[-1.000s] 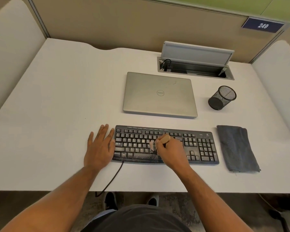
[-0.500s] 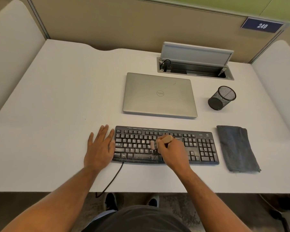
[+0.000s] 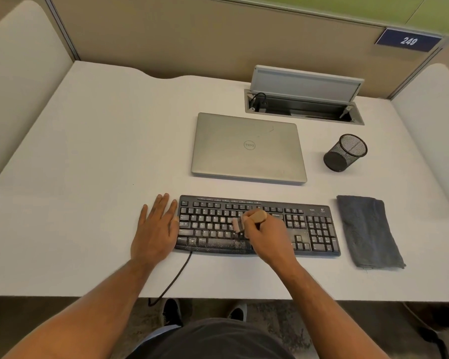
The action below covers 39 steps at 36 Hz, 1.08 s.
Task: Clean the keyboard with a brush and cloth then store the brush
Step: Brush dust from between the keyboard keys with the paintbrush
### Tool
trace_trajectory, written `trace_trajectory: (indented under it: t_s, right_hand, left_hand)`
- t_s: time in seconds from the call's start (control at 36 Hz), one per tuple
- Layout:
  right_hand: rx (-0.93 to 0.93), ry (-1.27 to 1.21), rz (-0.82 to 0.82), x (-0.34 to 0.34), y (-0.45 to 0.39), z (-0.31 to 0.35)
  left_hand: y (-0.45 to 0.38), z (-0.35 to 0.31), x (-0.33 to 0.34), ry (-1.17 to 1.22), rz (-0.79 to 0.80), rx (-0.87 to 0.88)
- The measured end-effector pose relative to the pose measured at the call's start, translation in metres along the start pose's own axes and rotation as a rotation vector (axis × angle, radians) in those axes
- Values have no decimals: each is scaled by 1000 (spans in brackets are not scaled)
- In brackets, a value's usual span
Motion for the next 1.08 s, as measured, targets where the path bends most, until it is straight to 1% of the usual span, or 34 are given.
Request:
trace_trajectory:
  t_s: [0.19,0.31,0.44,0.58,0.72,0.78,0.92,1.08]
  right_hand:
    - [32,23,7,1,0,-2]
    - [-6,-9,-35,2,2,-1]
    - [68,-4,17,2,0,-5]
    - [17,-53,-66,0,1,1]
    - [37,37,3,2,-1,0]
    - [39,44,3,1,-3,2]
    - [-12,-95,-2,6,-1,7]
    - [12,8,46,13,0,6]
  left_hand:
    - [-1,1,2,14,24,10]
    - [-2,1,2,6,33,4]
    - [-2,0,1,-6,33,1]
    - [-2,0,0,-6,36,-4]
    - [-2,-1,0,-5,37,-5]
    - [-2,-1,-1,-4,43,-7]
    - [-2,-1,-1,-7,48,-8]
    - [-2,-2,-2,-14,54,-14]
Point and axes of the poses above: each hand's wrist, its own y-axis away from the middle knuckle, its own x-axis out of the palm, z = x × y, the point moved 1 cm from there along -y, towards the middle knuckle, and after that the axes turned 2 degrees about x, right-handed, at the moved point
